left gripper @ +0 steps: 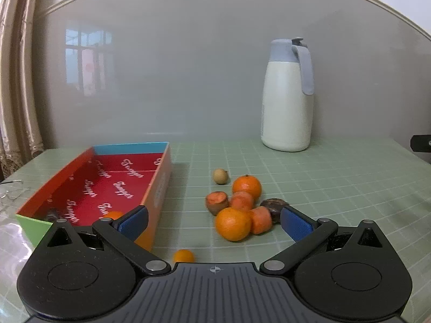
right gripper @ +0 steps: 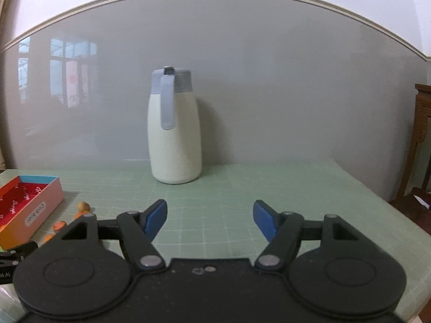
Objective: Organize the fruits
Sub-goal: 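Move the left gripper back over the fruit pile, then grasp another mandarin orange from the pile with the left gripper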
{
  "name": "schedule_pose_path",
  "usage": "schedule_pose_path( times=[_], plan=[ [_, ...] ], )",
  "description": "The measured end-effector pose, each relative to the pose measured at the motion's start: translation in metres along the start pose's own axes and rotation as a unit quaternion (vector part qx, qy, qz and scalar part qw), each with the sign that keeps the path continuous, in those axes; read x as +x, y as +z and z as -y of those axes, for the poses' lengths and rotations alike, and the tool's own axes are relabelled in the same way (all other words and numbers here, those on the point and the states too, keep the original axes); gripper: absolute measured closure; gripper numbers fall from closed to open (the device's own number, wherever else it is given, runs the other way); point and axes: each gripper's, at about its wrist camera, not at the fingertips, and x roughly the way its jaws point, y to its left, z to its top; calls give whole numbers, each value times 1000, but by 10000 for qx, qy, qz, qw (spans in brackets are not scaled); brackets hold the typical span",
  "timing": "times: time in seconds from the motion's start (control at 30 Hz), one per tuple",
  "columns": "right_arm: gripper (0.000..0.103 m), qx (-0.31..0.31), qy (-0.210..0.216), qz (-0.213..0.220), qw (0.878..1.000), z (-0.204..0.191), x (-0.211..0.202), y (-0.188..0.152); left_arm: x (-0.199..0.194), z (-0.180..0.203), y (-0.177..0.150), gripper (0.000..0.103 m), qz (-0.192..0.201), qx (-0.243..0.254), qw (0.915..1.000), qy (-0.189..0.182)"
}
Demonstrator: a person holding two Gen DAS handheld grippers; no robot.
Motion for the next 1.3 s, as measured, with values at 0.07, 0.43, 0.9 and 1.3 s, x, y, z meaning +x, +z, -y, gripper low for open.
schedule_pose_path(
  times=[0.07, 0.43, 0.9, 1.3],
  plan=[
    [31, 19, -46, -19, 10000, 4, 0, -1, 4, 4, 0, 0, -21, 33, 10000, -14],
    [30, 66, -219, -98, 9997, 21, 4, -7, 24, 12, -3, 5, -201, 130, 9997, -79],
    [27, 15, -268, -219, 9994, 23, 16, -13, 53, 9, -5, 36, -655, 25, 9978, -103],
    [24, -45, -347, -330, 9988, 25, 28, -16, 57, 5, -4, 58, -717, -250, 9963, -393]
  ],
)
